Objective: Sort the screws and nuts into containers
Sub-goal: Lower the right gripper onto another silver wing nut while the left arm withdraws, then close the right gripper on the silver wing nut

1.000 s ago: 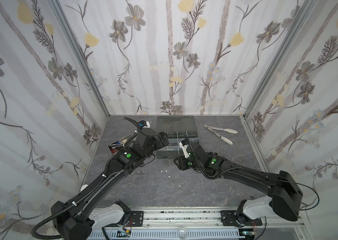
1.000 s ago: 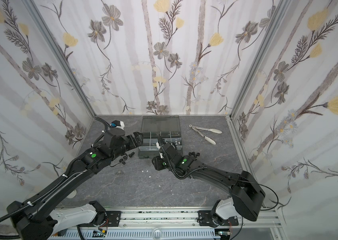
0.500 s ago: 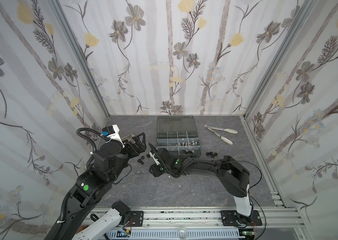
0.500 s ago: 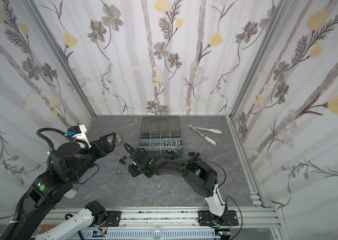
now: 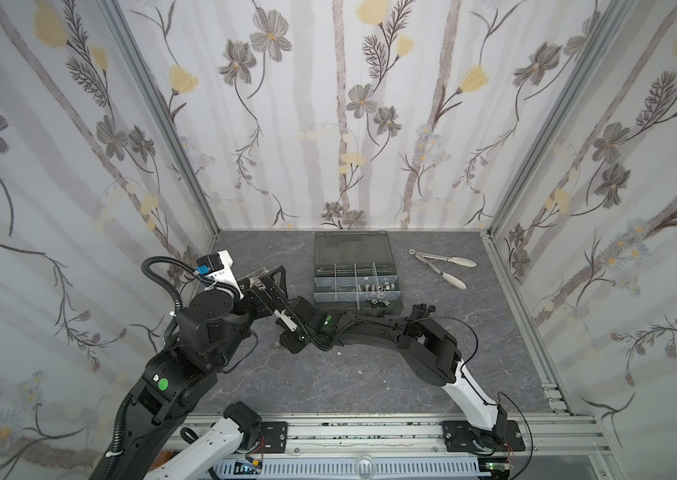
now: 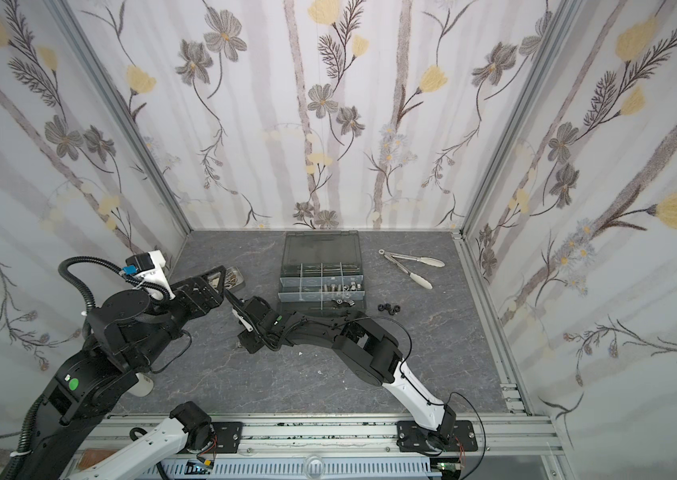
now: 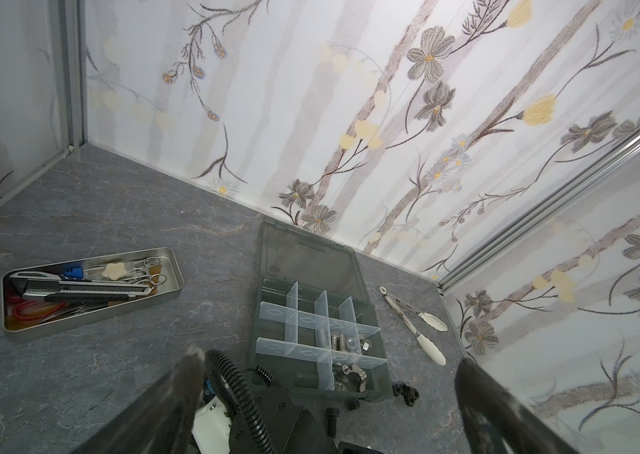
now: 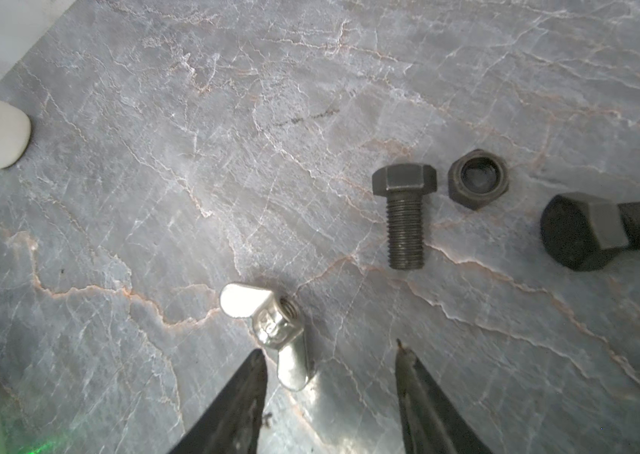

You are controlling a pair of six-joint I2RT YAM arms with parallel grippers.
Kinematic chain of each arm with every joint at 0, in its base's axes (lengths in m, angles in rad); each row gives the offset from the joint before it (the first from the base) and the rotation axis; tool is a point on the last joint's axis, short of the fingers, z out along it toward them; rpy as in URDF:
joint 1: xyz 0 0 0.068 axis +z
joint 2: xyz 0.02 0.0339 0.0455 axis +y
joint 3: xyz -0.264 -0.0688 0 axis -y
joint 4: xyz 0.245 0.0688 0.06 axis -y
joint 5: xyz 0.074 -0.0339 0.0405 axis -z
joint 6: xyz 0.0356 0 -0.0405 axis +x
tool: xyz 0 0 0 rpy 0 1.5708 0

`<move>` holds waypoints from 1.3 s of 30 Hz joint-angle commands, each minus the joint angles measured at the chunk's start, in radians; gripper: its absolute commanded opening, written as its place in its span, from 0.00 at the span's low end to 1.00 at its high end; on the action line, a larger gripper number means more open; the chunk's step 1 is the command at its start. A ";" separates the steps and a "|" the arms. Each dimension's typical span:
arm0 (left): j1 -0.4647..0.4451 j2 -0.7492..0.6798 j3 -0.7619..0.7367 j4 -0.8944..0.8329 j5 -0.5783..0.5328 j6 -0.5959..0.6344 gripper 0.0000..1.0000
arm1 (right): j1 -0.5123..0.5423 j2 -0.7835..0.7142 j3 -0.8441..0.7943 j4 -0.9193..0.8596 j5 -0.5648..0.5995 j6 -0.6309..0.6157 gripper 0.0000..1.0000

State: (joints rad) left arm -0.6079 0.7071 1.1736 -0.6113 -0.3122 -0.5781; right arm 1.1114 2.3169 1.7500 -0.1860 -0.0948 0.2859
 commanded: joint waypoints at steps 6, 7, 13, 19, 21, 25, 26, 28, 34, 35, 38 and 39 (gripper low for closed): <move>0.000 0.001 -0.001 0.001 -0.019 0.013 1.00 | 0.011 0.054 0.058 -0.029 0.020 -0.040 0.55; 0.000 0.000 -0.002 -0.001 -0.020 0.014 1.00 | 0.011 0.058 0.061 -0.029 0.023 -0.039 0.54; 0.000 0.000 0.007 -0.016 -0.026 0.012 1.00 | 0.018 0.079 0.074 -0.024 0.017 -0.036 0.52; 0.000 -0.001 0.006 -0.021 -0.031 0.009 1.00 | 0.020 0.062 0.074 -0.026 0.038 -0.034 0.52; 0.000 -0.001 0.005 -0.021 -0.030 0.009 1.00 | 0.022 0.047 0.075 -0.029 0.047 -0.037 0.52; 0.000 -0.002 0.007 -0.021 -0.029 0.006 1.00 | 0.025 0.012 0.074 -0.036 0.046 -0.049 0.51; 0.000 -0.002 0.006 -0.020 -0.028 0.007 1.00 | 0.025 0.006 0.074 -0.036 0.045 -0.051 0.49; -0.001 -0.001 0.004 -0.018 -0.028 0.005 1.00 | 0.030 -0.005 0.075 -0.035 0.035 -0.053 0.46; 0.000 0.003 0.001 -0.014 -0.023 0.001 1.00 | 0.044 0.013 0.074 -0.018 0.014 -0.066 0.44; 0.000 0.003 0.003 -0.016 -0.023 0.001 1.00 | 0.044 0.022 0.078 -0.014 0.011 -0.065 0.45; 0.000 0.002 0.009 -0.019 -0.024 0.002 1.00 | 0.043 0.048 0.089 -0.006 -0.003 -0.065 0.49; 0.000 0.002 0.010 -0.022 -0.025 0.002 1.00 | 0.044 0.057 0.096 -0.004 -0.007 -0.065 0.50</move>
State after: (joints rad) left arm -0.6079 0.7097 1.1740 -0.6403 -0.3210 -0.5732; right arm 1.1561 2.3566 1.8290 -0.2054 -0.0837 0.2337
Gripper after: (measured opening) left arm 0.998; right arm 0.500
